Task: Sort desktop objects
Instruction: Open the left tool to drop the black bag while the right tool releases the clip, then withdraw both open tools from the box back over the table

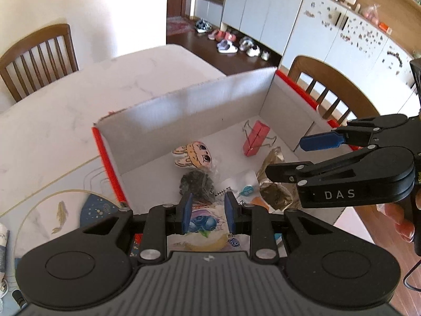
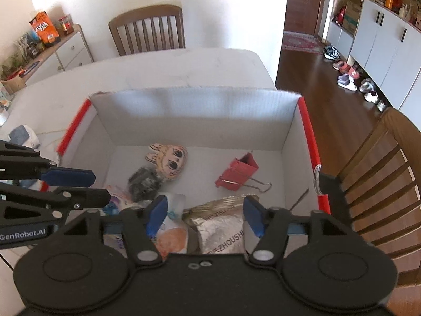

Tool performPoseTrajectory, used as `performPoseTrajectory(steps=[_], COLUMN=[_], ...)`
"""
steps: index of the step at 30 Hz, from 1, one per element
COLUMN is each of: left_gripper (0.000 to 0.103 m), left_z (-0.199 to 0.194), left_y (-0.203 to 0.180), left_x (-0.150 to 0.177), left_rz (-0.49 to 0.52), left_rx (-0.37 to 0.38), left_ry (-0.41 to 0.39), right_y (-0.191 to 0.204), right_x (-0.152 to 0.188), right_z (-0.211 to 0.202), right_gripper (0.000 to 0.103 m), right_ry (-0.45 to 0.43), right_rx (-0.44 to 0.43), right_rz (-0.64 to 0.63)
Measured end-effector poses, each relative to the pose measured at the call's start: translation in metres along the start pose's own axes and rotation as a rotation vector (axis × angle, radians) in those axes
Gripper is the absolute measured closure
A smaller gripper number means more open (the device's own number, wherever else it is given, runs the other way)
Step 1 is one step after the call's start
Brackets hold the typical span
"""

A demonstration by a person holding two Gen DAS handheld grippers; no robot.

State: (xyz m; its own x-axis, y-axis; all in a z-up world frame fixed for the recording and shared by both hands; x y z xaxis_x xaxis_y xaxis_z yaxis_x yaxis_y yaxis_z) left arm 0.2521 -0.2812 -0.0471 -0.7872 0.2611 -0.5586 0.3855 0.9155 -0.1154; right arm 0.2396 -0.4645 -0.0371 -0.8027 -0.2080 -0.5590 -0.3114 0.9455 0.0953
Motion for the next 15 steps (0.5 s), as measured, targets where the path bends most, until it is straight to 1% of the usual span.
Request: performPoseTrajectory(steps=[7,8,9,10,12,13,14,15], left_gripper=[0.078,0.077,0.076,0.073,0.06,0.042,0.034,0.034], left_z=[-0.017,-0.02,-0.022,-0.025,-0.03,-0.033,-0.037,-0.04], left_y=[0.007,0.008,0.008,0.009,0.012,0.014,0.015,0.017], left_x=[0.008,0.01,0.012,0.014,0.018,0.02,0.022,0.024], left_rz=[-0.024,-0.024,-0.025,-0.026,-0.032,-0.034,-0.036,-0.035], left_rx=[0.039,0.043,0.046,0.048,0.055,0.059,0.063,0.065], left_ry=[-0.029,-0.035,-0.04,-0.045,-0.056,-0.065,-0.076,-0.087], right_y=[0.005,0.009,0.01,0.013,0.017,0.019,0.022,0.023], right_x=[0.003,0.003,0.004,0.004,0.004,0.004,0.004,0.005], right_z=[-0.016,-0.016,-0.018,-0.019,-0.022,-0.024,-0.025,-0.027], right_gripper=[0.036,0.034,0.03,0.029,0.028,0.028,0.028,0.027], right_ry=[-0.022,-0.024,-0.028,-0.034,-0.042,-0.047,-0.051,-0.058], right_rx=[-0.014,-0.013,-0.012,-0.013,-0.018,-0.016,-0.015,-0.016], right_rz=[0.022,0.024,0.026,0.028,0.03,0.029,0.029,0.03])
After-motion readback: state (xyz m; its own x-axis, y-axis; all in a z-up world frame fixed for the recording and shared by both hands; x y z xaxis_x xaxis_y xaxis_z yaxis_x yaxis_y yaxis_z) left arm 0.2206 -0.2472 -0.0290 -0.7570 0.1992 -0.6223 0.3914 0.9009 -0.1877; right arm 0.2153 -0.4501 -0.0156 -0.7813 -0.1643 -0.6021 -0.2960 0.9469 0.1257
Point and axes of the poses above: each gripper's, at about its wrist camera, not at the fingertips, and z roughly the way its jaws point, y to its left, x to its underside, the point moved 1 cm from there along z, roughly the way its jaws point
